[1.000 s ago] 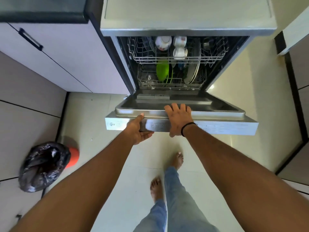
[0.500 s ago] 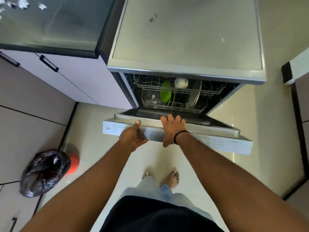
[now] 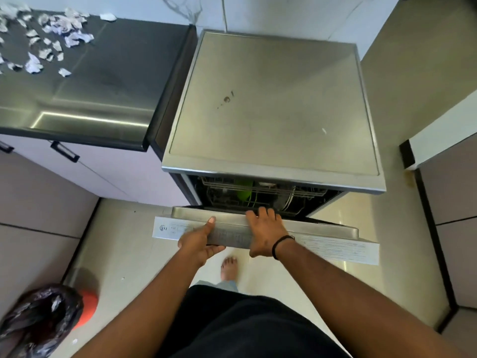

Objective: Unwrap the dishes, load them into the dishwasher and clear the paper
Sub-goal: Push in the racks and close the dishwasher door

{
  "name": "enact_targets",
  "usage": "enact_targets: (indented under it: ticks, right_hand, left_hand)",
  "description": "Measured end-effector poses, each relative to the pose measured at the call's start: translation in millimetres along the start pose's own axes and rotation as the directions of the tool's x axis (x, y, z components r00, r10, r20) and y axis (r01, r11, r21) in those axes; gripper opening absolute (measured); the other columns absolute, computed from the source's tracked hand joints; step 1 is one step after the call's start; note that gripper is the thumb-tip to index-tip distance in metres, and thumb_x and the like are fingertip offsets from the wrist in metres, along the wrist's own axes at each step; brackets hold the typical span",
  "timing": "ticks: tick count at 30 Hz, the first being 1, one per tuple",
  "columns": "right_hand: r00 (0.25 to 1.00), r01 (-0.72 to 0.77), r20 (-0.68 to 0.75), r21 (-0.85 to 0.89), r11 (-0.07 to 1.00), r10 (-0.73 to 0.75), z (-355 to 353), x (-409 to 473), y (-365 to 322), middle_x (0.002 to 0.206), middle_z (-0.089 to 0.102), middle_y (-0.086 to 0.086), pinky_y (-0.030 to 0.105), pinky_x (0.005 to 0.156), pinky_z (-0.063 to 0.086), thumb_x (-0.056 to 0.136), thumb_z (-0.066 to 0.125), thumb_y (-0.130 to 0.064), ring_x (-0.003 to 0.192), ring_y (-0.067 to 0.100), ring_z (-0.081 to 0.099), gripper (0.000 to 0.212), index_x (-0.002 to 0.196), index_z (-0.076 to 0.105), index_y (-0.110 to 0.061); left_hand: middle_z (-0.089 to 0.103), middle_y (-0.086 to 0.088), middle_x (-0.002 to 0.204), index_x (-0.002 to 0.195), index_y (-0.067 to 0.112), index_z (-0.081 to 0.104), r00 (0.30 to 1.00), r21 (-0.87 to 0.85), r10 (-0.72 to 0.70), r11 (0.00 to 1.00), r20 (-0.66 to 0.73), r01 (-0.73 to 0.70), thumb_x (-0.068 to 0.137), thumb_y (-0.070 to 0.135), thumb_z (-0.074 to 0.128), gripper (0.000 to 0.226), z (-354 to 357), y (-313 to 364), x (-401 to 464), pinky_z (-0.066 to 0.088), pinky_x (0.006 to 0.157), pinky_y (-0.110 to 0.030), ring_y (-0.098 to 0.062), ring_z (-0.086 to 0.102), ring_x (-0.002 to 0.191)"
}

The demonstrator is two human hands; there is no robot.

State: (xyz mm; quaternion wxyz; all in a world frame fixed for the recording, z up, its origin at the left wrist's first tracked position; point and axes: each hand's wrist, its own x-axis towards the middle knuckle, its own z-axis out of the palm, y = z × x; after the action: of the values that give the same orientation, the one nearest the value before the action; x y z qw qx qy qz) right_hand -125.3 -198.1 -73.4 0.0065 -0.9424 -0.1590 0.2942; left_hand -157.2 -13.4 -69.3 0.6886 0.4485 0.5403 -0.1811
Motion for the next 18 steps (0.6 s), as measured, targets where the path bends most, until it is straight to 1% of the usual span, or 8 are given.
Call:
enact_targets:
  ticks: [4,7,8,9,11,13,15,18]
  right_hand:
    - [0.983,0.043,-0.170,-0.118,0.992,-0.063,-11,2,7,0.129,0.042,0.013,0.048,0.095,0.044,0.064,0.080,-0.048,0.116,0.033,0.041,0.091,0.141,0.043,-0.016]
    - [0.962,0.043,-0.257,-0.182,0.982,-0.090,-13,1,15,0.115,0.050,0.011,0.044,0.078,0.052,0.061,0.084,-0.051,0.098,0.030,0.052,0.076,0.124,0.062,-0.014]
    - [0.961,0.045,-0.261,-0.161,0.986,-0.087,-13,-1,16,0.116,0.051,0.011,0.042,0.077,0.053,0.068,0.082,-0.050,0.098,0.029,0.056,0.071,0.126,0.061,-0.015]
    - [0.962,0.044,-0.262,-0.112,0.993,-0.073,-14,-3,19,0.121,0.051,0.011,0.042,0.080,0.054,0.079,0.077,-0.048,0.100,0.029,0.059,0.069,0.136,0.054,-0.017]
    - [0.977,0.017,-0.213,0.025,1.000,-0.011,-17,-5,24,0.130,0.053,0.012,0.043,0.089,0.053,0.096,0.061,-0.045,0.107,0.030,0.062,0.071,0.155,0.030,-0.021]
    - [0.977,0.015,-0.214,0.060,0.998,-0.002,-19,-4,29,0.132,0.055,0.013,0.043,0.092,0.053,0.103,0.051,-0.042,0.107,0.030,0.062,0.070,0.160,0.015,-0.025]
    - [0.972,0.050,-0.232,0.075,0.996,-0.031,-16,-3,33,0.130,0.053,0.014,0.043,0.090,0.054,0.106,0.045,-0.033,0.103,0.029,0.063,0.065,0.161,0.011,-0.026]
    - [0.947,0.094,-0.314,0.070,0.993,-0.068,-9,-2,40,0.122,0.052,0.014,0.038,0.082,0.056,0.103,0.049,-0.009,0.092,0.025,0.063,0.064,0.159,0.023,-0.024]
  left_hand:
    - [0.060,-0.024,0.121,0.134,0.009,0.040,1.000,0.005,0.012,1.000,-0.009,-0.012,0.082,0.017,0.082,0.067,13,11,6,0.062,0.059,-0.049,-0.045,0.066,0.100]
    - [0.061,-0.024,0.115,0.131,0.014,0.035,0.996,-0.005,0.066,0.998,-0.058,-0.067,0.082,0.017,0.083,0.069,26,18,10,0.063,0.061,-0.047,-0.040,0.070,0.089]
    - [0.062,-0.023,0.115,0.131,0.016,0.034,0.994,-0.015,0.078,0.997,-0.072,-0.080,0.081,0.016,0.083,0.070,29,20,11,0.063,0.061,-0.046,-0.039,0.071,0.089]
    - [0.062,-0.023,0.115,0.131,0.016,0.033,0.993,-0.022,0.089,0.996,-0.078,-0.091,0.080,0.016,0.084,0.072,33,23,12,0.063,0.058,-0.045,-0.039,0.071,0.089]
    - [0.063,-0.023,0.115,0.131,0.016,0.033,0.991,-0.031,0.112,0.993,-0.070,-0.114,0.079,0.016,0.085,0.073,39,31,13,0.062,0.051,-0.041,-0.040,0.071,0.091]
    - [0.063,-0.024,0.114,0.131,0.015,0.033,0.992,-0.038,0.116,0.992,-0.058,-0.118,0.079,0.016,0.085,0.073,45,39,13,0.061,0.050,-0.041,-0.040,0.072,0.089]
    - [0.064,-0.025,0.112,0.132,0.014,0.034,0.993,-0.045,0.108,0.993,-0.054,-0.111,0.080,0.014,0.084,0.072,49,47,12,0.062,0.051,-0.042,-0.040,0.072,0.086]
    - [0.067,-0.024,0.110,0.132,0.010,0.039,0.995,-0.027,0.099,0.995,-0.004,-0.099,0.083,0.010,0.080,0.065,51,58,12,0.062,0.052,-0.041,-0.041,0.072,0.087]
